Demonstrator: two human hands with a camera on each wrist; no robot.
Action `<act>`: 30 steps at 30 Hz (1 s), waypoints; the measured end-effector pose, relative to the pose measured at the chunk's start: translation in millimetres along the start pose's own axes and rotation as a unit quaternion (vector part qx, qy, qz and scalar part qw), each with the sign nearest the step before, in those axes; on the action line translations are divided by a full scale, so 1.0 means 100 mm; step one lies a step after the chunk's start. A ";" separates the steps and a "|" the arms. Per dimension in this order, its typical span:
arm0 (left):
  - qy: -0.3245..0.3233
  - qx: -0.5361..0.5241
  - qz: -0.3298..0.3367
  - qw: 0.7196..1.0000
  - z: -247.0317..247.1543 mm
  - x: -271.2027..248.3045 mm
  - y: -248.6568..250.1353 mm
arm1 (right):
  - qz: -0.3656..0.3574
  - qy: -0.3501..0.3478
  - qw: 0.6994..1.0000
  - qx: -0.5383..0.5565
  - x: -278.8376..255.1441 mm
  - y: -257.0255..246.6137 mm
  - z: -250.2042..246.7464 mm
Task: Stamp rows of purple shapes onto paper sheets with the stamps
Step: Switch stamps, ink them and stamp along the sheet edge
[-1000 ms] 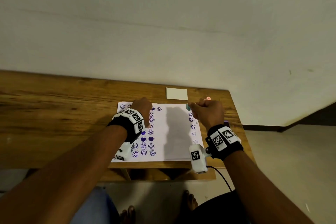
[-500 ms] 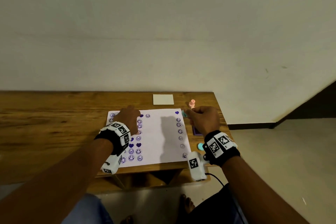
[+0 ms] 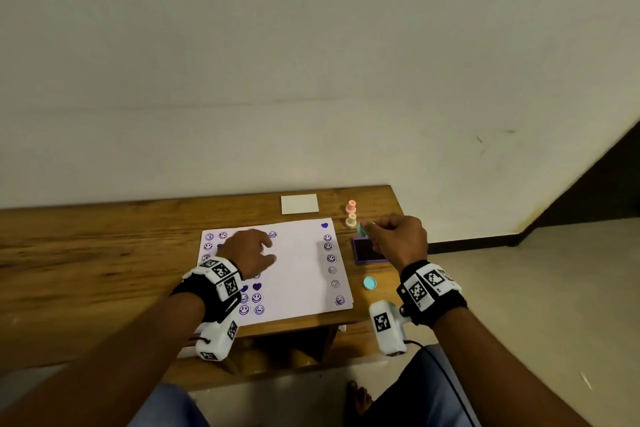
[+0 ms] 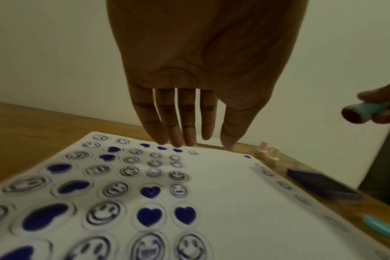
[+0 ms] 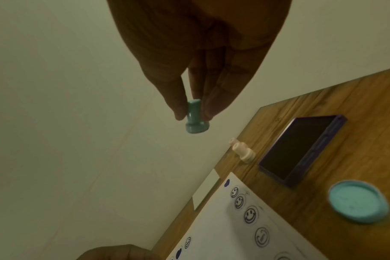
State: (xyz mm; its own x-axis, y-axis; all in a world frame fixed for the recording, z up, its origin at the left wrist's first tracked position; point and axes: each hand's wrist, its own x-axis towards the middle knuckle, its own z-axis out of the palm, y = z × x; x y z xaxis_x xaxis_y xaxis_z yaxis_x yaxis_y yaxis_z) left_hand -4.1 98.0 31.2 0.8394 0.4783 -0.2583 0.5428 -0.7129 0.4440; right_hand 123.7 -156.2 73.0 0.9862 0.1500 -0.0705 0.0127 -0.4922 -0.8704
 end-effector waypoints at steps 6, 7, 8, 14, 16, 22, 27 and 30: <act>-0.010 -0.073 0.102 0.992 0.36 -0.24 0.51 | 0.015 0.006 1.000 -0.018 0.00 0.31 -0.13; -0.014 -0.075 0.109 0.991 0.40 -0.26 0.59 | 0.021 0.006 1.000 -0.020 -0.01 0.36 -0.14; -0.017 -0.073 0.120 0.990 0.47 -0.26 0.68 | 0.030 0.008 0.999 -0.019 -0.02 0.43 -0.16; -0.028 -0.057 0.167 0.984 0.88 -0.25 1.17 | 0.056 0.022 0.998 0.003 -0.05 0.78 -0.16; -0.029 -0.024 0.176 0.984 1.03 -0.22 1.26 | 0.066 0.034 0.997 0.022 -0.05 0.87 -0.16; -0.036 0.021 0.187 0.981 1.24 -0.19 1.32 | 0.075 0.033 0.996 0.047 -0.13 1.06 -0.16; -0.024 0.028 0.203 0.978 1.30 -0.15 1.35 | 0.081 0.043 0.992 0.088 -0.10 1.09 -0.16; -0.011 0.024 0.211 0.977 1.32 -0.16 1.36 | 0.085 0.049 0.989 0.114 -0.11 1.12 -0.15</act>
State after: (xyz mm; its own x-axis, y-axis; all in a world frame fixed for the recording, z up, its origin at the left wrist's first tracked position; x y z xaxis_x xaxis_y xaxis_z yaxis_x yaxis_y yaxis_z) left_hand 59.8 -74.7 -17.4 0.9888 0.1264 -0.0790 0.1488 -0.8682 0.4734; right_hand 116.4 -225.8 -16.7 0.9822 -0.0071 -0.1875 -0.1811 -0.2961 -0.9378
